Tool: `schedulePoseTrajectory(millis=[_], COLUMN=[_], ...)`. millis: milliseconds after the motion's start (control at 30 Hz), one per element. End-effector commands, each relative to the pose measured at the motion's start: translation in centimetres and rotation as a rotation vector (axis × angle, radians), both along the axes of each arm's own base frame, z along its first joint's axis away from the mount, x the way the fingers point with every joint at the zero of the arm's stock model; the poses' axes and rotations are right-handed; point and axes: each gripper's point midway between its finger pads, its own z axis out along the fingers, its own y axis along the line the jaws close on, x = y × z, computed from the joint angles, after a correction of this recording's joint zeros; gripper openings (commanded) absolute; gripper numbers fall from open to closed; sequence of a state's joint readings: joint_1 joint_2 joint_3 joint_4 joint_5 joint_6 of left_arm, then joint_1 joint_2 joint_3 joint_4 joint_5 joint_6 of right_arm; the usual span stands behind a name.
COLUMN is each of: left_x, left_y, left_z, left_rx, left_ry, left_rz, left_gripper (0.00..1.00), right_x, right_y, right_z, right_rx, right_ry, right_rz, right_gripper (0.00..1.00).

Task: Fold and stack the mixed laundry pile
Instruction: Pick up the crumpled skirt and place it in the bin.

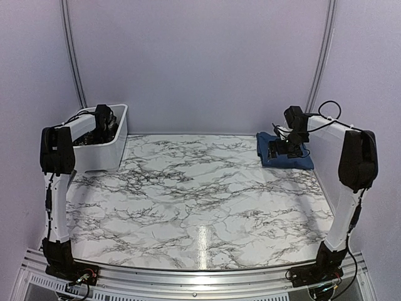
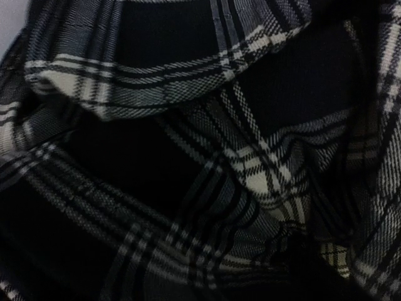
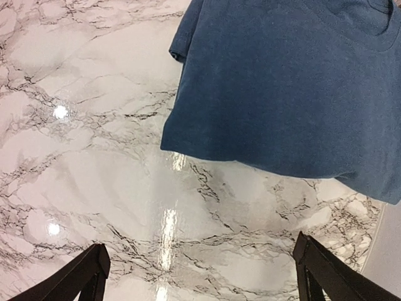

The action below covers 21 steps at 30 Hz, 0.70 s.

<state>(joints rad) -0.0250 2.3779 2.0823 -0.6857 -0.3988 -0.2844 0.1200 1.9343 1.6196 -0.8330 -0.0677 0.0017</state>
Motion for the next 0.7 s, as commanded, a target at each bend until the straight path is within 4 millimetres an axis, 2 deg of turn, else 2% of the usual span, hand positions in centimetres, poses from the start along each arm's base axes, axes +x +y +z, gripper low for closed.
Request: schedulePoseTrajectory(millis=[0,100,167,200,267,300,400,500,667], left_x=[-0.6,-0.4,-0.1,0.0,0.5,0.7,1.0,0.4,-1.2], left_y=[2.0,2.0,1.3,0.9,0.5,0.4,0.8,1.5,0.5], left_z=[-4.0,-5.4,-4.4,-2.9,1.8,4.3,12.2,19.9,30.7], left_rx=[-0.073,-0.131,-0.181,-0.192,-0.182,-0.175,-0.13,-0.082,-0.107], left_ry=[0.097,0.112,0.091,0.065,-0.03,-0.084,-0.252,-0.406,-0.679], left_rz=[0.026,0.009,-0.021,-0.036,-0.058,-0.07,-0.083,-0.08,-0.127], left_gripper=[0.9,0.7,0.45,0.3,0.07,0.0,0.0,0.0,0.0], right_x=[0.5,0.6,0.6,0.6,0.4,0.3,-0.1,-0.4,-0.8], right_y=[0.8,1.5,2.1,2.5,3.2,3.6,4.4,5.1,6.1], right_z=[2.5,3.7,4.8,5.5,6.6,7.2,8.0,8.5,9.4], right_rx=[0.045,0.078,0.101,0.114,0.141,0.154,0.194,0.243,0.312], right_ry=[-0.056,-0.076,-0.097,-0.11,-0.131,-0.143,-0.163,-0.172,-0.197], right_rz=[-0.008,0.009,0.025,0.034,0.043,0.048,0.055,0.054,0.049], right_gripper=[0.99,0.98,0.99,0.98,0.98,0.98,0.98,0.98,0.98])
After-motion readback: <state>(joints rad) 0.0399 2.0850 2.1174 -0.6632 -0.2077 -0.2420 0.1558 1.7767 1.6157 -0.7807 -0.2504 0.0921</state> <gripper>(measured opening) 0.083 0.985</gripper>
